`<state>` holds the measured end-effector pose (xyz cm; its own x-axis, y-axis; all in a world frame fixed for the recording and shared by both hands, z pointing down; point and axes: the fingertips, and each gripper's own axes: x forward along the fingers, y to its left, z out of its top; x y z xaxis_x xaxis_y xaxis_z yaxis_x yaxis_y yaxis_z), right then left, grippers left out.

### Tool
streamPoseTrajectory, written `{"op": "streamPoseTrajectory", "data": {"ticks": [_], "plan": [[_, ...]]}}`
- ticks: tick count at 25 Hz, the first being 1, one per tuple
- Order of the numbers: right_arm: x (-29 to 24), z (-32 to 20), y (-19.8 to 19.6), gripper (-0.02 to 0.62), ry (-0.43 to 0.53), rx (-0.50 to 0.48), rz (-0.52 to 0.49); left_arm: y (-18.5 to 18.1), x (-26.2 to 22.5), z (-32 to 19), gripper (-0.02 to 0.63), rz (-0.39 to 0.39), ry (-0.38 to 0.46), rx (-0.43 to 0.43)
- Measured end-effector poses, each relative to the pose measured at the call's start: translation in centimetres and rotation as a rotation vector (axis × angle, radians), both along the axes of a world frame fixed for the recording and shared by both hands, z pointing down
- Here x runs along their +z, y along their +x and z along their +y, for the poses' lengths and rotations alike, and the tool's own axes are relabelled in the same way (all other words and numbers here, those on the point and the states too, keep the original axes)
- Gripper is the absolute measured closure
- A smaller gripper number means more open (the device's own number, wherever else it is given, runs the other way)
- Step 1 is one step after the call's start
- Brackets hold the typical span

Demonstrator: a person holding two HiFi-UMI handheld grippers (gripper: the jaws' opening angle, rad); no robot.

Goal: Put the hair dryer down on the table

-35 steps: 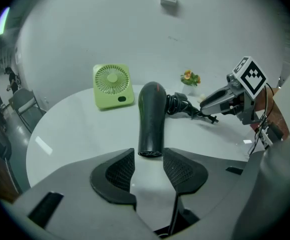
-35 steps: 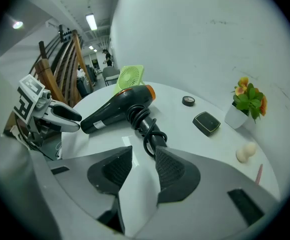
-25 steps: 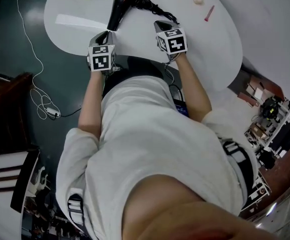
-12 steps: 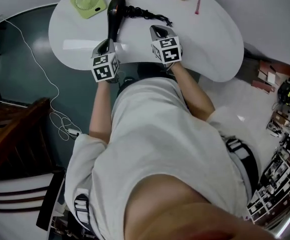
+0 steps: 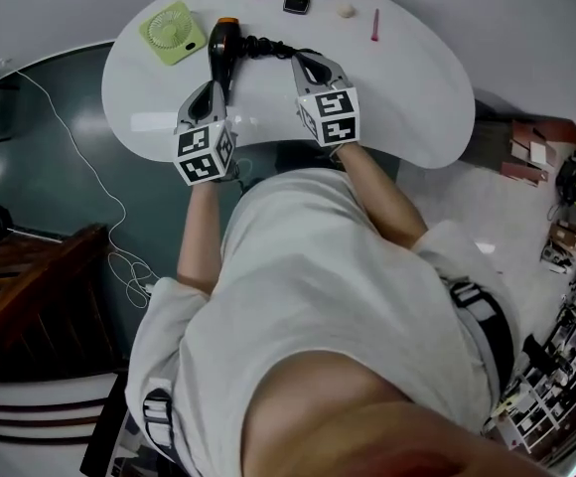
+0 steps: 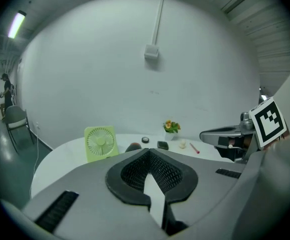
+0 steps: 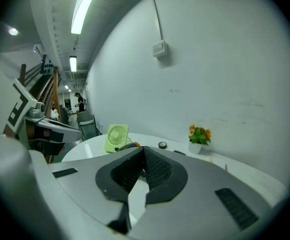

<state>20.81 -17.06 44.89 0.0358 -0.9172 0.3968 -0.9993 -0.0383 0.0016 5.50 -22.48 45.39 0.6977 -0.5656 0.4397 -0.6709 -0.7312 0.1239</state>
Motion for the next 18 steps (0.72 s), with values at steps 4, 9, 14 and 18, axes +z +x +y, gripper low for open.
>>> {"op": "streamPoseTrajectory", "data": {"ticks": [4,9,14,18], "plan": [[-4.0,0.2,0.2,0.597,0.083,0.007,0.020,0.2,-3.8,0.1,0.588,0.059,0.060,-0.003],[-8.3,0.8,0.6,0.597,0.160,0.028,0.049,0.6,-7.5,0.4,0.588,0.108,0.125,0.005],[-12.0,2.3,1.5,0.596,0.215,0.058,0.078,1.9,-10.5,1.2,0.588,0.126,0.180,0.039],[-14.0,3.0,1.9,0.597,0.241,0.074,0.097,3.0,-12.7,1.7,0.588,0.156,0.198,0.066]]}}
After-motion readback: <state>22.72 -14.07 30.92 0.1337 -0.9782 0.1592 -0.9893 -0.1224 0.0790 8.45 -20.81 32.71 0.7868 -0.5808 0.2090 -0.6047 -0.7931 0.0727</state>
